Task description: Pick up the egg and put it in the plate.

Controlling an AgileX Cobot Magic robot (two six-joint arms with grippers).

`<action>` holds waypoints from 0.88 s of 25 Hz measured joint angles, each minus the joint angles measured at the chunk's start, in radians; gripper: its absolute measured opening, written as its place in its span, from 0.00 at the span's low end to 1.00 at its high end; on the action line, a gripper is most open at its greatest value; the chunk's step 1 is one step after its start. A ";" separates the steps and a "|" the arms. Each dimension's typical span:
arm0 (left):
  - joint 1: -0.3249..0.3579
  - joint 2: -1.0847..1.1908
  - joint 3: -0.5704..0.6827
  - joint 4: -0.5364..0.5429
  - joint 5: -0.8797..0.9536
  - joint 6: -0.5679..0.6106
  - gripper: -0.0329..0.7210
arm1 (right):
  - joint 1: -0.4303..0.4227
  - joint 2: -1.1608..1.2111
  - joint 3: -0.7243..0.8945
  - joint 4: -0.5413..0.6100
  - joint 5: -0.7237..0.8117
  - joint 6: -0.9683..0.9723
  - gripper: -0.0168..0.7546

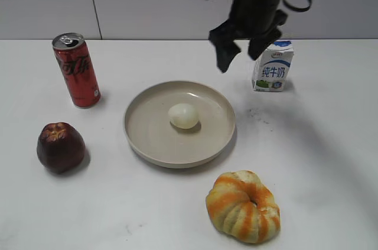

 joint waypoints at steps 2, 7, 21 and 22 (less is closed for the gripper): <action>0.000 0.000 0.000 0.000 0.000 0.000 0.35 | -0.083 -0.036 -0.001 0.000 0.002 0.017 0.81; 0.000 0.000 0.000 0.000 0.000 0.000 0.35 | -0.267 -0.153 0.011 -0.004 0.002 0.080 0.78; 0.000 0.000 0.000 0.000 0.000 0.000 0.35 | -0.390 -0.699 0.509 -0.095 0.004 0.095 0.78; 0.000 0.000 0.000 0.000 0.000 0.000 0.35 | -0.390 -0.756 0.564 -0.098 0.004 0.095 0.78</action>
